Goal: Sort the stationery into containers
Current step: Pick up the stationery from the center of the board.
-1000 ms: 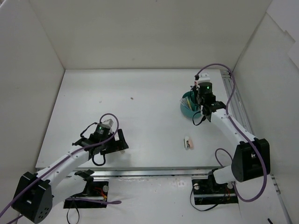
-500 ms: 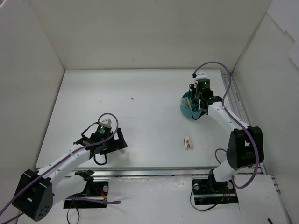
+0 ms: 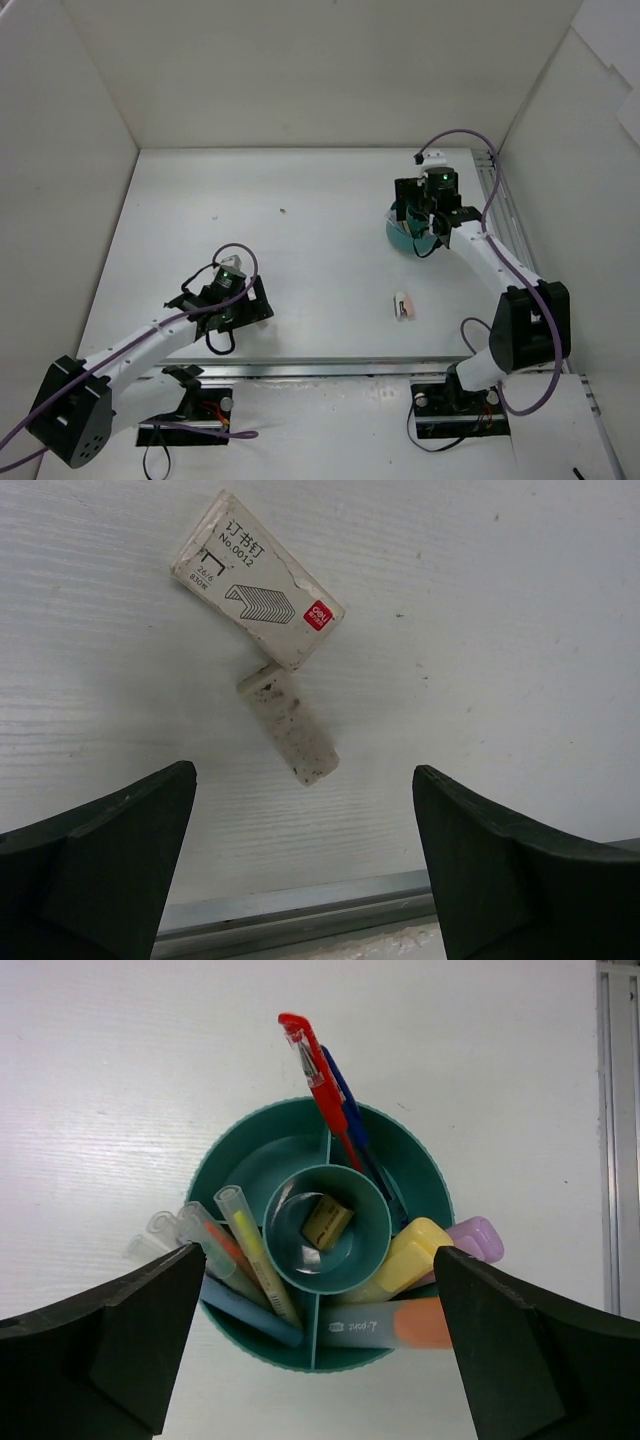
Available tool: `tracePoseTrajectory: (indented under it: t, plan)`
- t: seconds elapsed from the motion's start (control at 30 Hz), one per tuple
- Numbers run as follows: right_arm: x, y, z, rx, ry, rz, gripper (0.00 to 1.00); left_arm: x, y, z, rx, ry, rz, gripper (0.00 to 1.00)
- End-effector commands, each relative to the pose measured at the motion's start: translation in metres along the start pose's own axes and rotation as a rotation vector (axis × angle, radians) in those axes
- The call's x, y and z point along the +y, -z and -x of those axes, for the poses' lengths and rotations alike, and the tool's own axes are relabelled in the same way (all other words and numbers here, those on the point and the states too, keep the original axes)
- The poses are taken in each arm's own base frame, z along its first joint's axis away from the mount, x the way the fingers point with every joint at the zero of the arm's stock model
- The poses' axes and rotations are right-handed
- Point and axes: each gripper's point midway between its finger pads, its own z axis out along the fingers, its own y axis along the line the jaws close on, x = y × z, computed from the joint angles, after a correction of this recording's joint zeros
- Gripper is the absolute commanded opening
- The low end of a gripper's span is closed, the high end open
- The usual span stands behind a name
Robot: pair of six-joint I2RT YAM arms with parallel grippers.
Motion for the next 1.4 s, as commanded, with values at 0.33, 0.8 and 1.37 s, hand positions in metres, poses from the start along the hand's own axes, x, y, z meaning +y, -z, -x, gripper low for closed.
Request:
tracePoseTrajectory:
  t: [0.33, 0.8, 1.37]
  plan:
    - [-0.017, 0.085, 0.062, -0.306, -0.134, -0.005, 0.98, 0.008, -0.008, 0.011, -0.025, 0.116, 0.171, 0.57]
    - [-0.015, 0.092, 0.058, -0.318, -0.134, 0.009, 0.98, -0.017, -0.020, 0.012, -0.007, 0.068, 0.231, 0.30]
    - [0.010, 0.116, 0.042, -0.346, -0.155, 0.167, 0.98, -0.059, 0.007, 0.025, -0.108, -0.195, 0.106, 0.00]
